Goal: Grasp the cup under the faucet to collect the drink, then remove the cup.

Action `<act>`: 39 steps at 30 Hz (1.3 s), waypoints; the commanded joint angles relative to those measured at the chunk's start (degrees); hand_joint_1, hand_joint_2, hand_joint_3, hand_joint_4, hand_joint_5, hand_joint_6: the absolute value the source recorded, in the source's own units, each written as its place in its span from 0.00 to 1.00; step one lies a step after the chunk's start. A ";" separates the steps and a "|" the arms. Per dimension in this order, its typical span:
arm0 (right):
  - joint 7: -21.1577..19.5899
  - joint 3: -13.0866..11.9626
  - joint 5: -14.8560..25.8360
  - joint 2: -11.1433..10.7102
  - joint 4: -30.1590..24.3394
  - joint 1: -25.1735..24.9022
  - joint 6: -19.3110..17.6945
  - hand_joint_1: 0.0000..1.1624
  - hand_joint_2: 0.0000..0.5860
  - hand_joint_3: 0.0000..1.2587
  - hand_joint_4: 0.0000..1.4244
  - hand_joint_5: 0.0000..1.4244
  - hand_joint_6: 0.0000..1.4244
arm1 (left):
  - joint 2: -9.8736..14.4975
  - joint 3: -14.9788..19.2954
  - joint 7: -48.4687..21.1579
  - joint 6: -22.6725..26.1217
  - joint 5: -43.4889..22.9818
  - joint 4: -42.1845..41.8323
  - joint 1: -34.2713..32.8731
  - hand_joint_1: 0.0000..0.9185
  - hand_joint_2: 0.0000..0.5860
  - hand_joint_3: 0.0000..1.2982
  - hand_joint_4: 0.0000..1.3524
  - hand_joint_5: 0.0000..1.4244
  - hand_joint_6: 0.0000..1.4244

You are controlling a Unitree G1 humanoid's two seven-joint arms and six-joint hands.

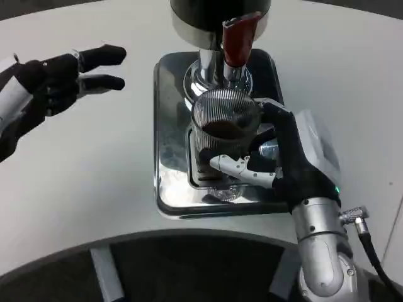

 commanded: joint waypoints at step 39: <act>9.96 2.44 -2.68 -1.81 -26.39 16.22 1.47 0.87 0.40 0.75 0.86 0.91 0.98 | -3.15 -8.08 11.07 -20.28 13.53 -9.23 16.03 0.00 0.02 0.00 0.00 0.00 0.00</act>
